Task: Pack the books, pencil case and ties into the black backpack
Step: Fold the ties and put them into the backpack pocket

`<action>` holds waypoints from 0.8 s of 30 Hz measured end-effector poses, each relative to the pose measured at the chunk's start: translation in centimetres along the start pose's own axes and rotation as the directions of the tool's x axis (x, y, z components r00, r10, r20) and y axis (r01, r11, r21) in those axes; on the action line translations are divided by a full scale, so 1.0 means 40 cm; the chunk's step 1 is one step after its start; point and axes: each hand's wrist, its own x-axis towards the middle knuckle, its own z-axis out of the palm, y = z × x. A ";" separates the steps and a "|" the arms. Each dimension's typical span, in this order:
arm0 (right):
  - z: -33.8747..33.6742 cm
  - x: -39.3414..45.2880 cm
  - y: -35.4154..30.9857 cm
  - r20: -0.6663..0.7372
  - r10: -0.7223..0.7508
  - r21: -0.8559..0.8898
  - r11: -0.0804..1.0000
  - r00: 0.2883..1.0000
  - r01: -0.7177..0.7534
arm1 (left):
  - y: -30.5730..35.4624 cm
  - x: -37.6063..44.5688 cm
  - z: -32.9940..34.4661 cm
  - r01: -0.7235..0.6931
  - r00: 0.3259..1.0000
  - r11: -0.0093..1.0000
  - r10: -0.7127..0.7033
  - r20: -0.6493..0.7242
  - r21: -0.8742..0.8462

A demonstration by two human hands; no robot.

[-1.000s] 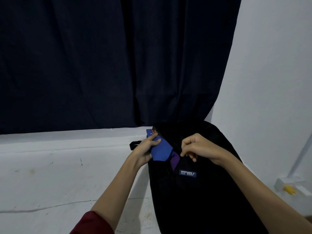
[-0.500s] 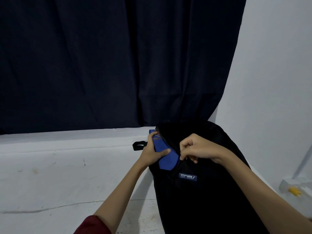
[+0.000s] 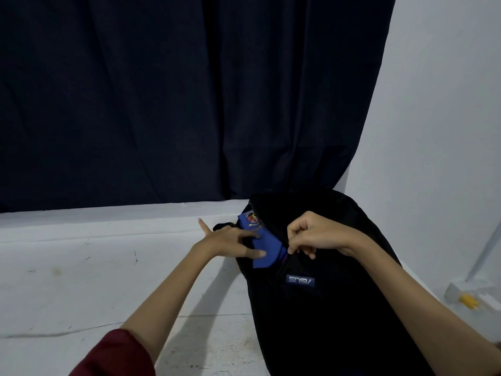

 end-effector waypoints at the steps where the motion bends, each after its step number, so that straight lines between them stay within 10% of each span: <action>1: 0.001 0.001 -0.001 0.005 0.002 -0.005 1.000 1.000 -0.002 | 0.002 -0.004 0.000 -0.005 1.000 0.999 0.005 0.004 0.042; 7: 0.003 -0.002 -0.003 0.008 0.000 -0.026 1.000 1.000 0.000 | 0.045 -0.022 0.035 -0.038 0.966 0.938 0.123 -0.228 0.346; 11: -0.001 -0.005 -0.006 0.020 -0.001 -0.034 0.999 1.000 0.002 | 0.016 -0.006 0.030 -0.096 0.961 0.977 0.041 -0.274 -0.190; 14: -0.001 -0.004 -0.004 0.028 -0.008 -0.037 0.999 1.000 0.009 | -0.003 0.030 0.026 -0.105 0.887 0.845 -0.159 -0.435 -0.524; 16: -0.002 -0.001 -0.004 0.032 -0.010 -0.040 0.999 0.999 0.011 | -0.006 0.055 0.023 -0.001 0.906 0.729 -0.289 -0.309 -0.684; 19: -0.006 0.003 -0.005 0.052 0.008 -0.070 0.998 0.999 -0.005 | -0.002 0.087 0.023 0.128 0.931 0.526 -0.355 -0.081 -0.841; 24: 0.001 0.041 -0.031 -0.104 0.039 -0.262 0.963 0.994 -0.066 | 0.012 0.134 0.024 0.107 0.862 0.512 -0.476 -0.177 -0.852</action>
